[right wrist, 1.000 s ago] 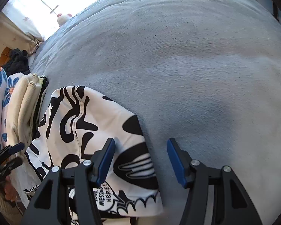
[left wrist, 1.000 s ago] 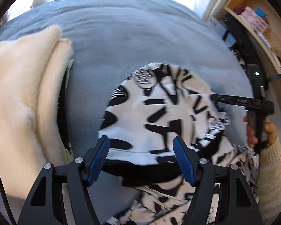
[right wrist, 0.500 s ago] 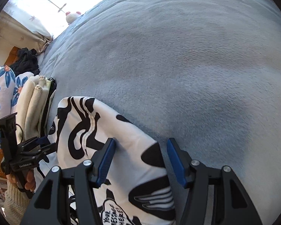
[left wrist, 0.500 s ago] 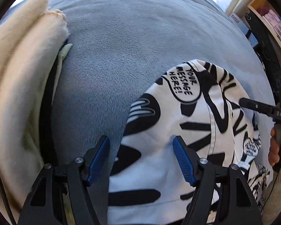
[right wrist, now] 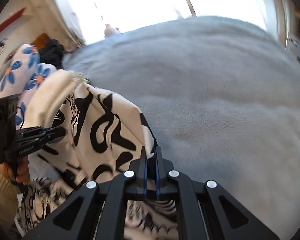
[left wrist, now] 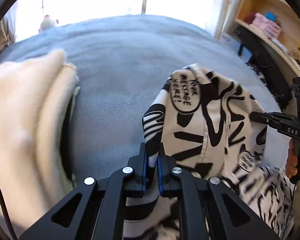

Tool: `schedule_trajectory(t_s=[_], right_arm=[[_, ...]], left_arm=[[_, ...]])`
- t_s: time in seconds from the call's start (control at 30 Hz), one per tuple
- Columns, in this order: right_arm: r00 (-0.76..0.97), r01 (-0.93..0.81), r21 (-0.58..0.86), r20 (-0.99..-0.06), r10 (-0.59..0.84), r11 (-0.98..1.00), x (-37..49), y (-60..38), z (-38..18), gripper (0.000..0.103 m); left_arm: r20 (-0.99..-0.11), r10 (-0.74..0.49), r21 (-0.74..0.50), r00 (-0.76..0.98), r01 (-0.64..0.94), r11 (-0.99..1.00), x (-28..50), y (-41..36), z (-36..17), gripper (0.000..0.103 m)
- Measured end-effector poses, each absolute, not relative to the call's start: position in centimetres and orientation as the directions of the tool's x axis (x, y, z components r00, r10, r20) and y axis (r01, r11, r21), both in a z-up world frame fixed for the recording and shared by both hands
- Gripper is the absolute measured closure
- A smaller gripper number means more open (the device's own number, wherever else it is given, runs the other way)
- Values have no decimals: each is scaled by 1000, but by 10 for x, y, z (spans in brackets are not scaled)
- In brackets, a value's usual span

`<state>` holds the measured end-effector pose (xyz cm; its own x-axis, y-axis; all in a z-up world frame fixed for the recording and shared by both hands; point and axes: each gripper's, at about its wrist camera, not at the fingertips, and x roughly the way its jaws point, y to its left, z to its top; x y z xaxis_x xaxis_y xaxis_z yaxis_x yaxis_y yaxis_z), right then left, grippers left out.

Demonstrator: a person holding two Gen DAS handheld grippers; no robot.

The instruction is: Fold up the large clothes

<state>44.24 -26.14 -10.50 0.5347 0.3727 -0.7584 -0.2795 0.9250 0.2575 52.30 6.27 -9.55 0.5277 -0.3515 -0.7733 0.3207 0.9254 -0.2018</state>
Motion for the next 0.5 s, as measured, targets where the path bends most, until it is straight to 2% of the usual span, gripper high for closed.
schedule_trajectory(t_s=[0.23, 0.5], right_arm=[[635, -344, 250, -648, 420, 905, 317, -260, -66, 98], [689, -360, 180, -610, 391, 915, 187, -249, -69, 98]], left_arm=[[-715, -444, -310, 540, 324, 894, 421, 89, -72, 97], [-702, -498, -373, 510, 333, 866, 292, 116, -76, 97]])
